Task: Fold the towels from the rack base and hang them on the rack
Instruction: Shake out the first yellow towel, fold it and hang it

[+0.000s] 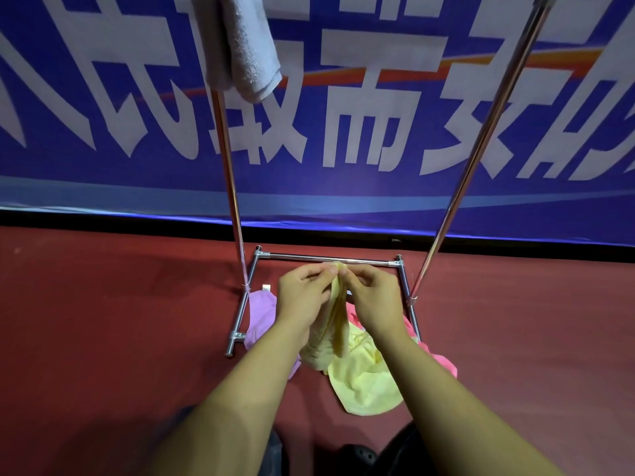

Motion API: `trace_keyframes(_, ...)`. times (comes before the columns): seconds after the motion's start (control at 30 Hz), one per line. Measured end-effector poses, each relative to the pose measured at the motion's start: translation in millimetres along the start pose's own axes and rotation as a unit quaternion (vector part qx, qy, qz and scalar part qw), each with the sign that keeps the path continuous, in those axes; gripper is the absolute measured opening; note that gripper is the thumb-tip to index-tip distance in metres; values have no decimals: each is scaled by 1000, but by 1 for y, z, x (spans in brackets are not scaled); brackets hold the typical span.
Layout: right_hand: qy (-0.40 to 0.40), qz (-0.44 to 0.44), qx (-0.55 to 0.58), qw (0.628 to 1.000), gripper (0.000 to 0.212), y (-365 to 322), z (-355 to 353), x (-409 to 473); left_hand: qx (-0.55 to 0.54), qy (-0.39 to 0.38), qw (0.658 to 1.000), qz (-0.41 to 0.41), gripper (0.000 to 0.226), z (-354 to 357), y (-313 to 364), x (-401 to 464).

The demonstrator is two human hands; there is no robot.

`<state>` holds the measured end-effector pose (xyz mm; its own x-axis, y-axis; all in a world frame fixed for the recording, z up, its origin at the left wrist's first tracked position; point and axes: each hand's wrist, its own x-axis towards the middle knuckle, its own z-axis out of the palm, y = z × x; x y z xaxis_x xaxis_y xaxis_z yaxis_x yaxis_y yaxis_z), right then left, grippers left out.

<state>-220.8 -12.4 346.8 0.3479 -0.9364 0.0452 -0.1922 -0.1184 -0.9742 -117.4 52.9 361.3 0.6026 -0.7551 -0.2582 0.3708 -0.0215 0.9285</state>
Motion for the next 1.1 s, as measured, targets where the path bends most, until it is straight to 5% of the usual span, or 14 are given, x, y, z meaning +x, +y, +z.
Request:
trace_keyframes(0.4, 22, -31, -11, 999, 6, -11, -10, -4, -55, -91, 992, -74, 43, -4, 19, -10)
trace_keyframes(0.57, 9, -37, 32, 999, 16, -18, -19, -5, 123, 11, 988, 88, 30, -25, 29, 4)
trace_keyframes(0.67, 5, -41, 72, 997, 18, -24, -25, -8, 285, -37, 942, 176, 43, -41, 28, 4)
trace_keyframes(0.83, -1, -68, 97, 993, 17, -30, -33, -9, 429, -128, 866, 224, 40, -53, 9, 7)
trace_keyframes(1.1, -28, -84, 116, 989, 19, -36, -37, -14, 432, -146, 866, 203, 39, -52, 13, -1)
